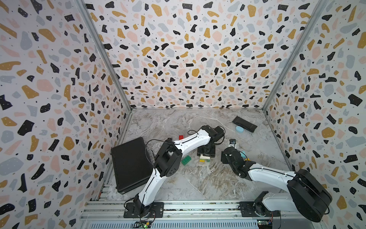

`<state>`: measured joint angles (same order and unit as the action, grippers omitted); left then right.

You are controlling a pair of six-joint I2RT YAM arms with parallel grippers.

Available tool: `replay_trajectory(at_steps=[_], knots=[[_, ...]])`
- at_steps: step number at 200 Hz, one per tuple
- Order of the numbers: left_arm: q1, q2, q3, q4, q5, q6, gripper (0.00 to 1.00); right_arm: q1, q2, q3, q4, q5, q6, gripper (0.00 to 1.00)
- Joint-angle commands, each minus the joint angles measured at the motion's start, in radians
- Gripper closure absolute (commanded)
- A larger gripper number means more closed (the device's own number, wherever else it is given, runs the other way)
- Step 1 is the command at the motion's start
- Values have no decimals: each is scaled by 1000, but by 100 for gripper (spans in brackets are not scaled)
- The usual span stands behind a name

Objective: Assemble the letter h with lego
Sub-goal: Assemble the lego brick with the lego brick.

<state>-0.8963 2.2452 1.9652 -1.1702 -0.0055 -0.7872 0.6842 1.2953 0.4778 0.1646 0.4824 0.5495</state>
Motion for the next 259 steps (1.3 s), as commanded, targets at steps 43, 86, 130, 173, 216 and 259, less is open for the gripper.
replay_trajectory(at_steps=[43,86,130,173,216,259], knots=[[17,-20,-64,20,1,16,100,-5,2,30,-22,2,-8,32],[17,-10,-100,42,-36,-2,100,-5,1,30,-22,2,-8,32],[17,4,-110,29,-45,-59,100,-5,0,29,-22,-1,-7,32],[15,-12,-110,4,-77,-133,100,-5,-3,29,-19,-8,-2,33],[14,-24,-109,22,-63,-165,100,-5,-1,26,-3,-56,4,39],[13,-6,-77,23,-50,-154,100,-5,-8,20,9,-70,8,42]])
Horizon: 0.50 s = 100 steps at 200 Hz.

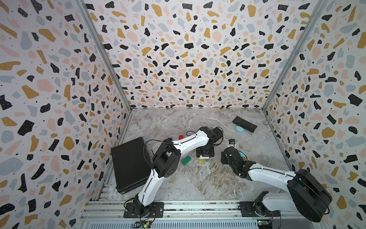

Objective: Assemble the letter h with lego
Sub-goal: Assemble the lego brick with the lego brick.

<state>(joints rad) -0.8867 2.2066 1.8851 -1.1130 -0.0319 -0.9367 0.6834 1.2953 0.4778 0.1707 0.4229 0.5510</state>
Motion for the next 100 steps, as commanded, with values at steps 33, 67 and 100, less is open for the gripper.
replay_trajectory(at_steps=[33,67,100], knots=[[6,46,-48,10,4,27,100,-4,-21,15,1,-3,3,42],[11,37,-78,22,-8,45,83,-4,-35,6,2,16,4,40],[21,20,-60,10,-12,56,46,-4,-37,4,0,19,3,36]])
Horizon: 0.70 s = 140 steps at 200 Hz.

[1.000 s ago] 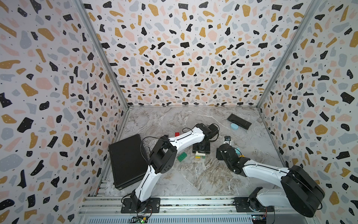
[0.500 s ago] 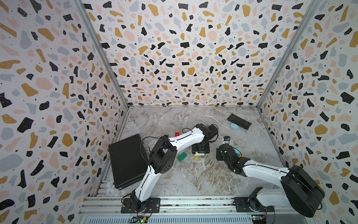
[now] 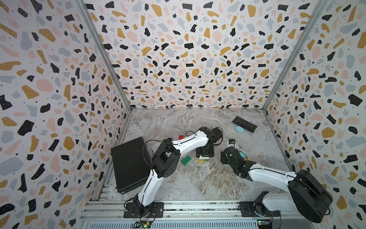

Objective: Assemble the letter h with lego
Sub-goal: Assemble the lego brick with the lego brick.

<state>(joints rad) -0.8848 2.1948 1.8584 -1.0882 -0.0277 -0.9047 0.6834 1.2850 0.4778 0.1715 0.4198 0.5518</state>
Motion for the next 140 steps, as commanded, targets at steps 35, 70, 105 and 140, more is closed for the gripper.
replay_trajectory(at_steps=[35,70,105,140], knots=[[24,4,-1,-23,-16,24,26,-4,-32,5,-1,26,-3,31],[24,-33,49,-47,-18,61,1,-4,-40,2,-1,34,-10,26],[26,-142,74,-66,-39,98,1,-4,-74,-13,2,66,-18,22],[60,-334,-31,-81,-71,182,1,-4,-133,-47,11,122,-24,21]])
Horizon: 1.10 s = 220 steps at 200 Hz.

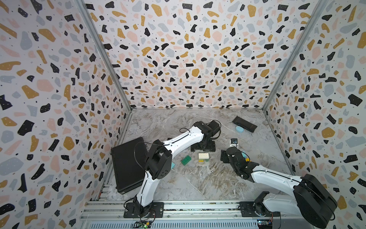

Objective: Assemble the letter h with lego
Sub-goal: Assemble the lego brick with the lego brick, then move the lego brick at the center of the board.

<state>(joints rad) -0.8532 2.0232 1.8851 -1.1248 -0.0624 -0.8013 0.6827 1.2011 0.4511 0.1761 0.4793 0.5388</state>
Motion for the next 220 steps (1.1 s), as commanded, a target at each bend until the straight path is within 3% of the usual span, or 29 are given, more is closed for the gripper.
replay_trajectory(at_steps=[1,27,51,82,114,133,178,220], knots=[[31,-169,-61,-44,-35,82,1,-3,-51,-21,7,63,-11,21],[117,-342,-251,-44,-32,159,1,-4,-68,-33,10,88,-23,21],[201,-485,-438,-58,-98,212,1,-5,-34,-6,5,64,-33,22],[300,-651,-604,-32,-162,252,1,-5,85,182,-173,-64,25,29],[369,-772,-717,26,-232,253,1,5,334,566,-451,-230,114,31],[409,-804,-743,33,-203,250,1,42,508,807,-559,-203,87,30],[420,-892,-742,21,-279,218,1,92,951,1370,-741,-232,83,24],[421,-911,-744,22,-253,220,1,119,1306,1882,-927,-216,43,20]])
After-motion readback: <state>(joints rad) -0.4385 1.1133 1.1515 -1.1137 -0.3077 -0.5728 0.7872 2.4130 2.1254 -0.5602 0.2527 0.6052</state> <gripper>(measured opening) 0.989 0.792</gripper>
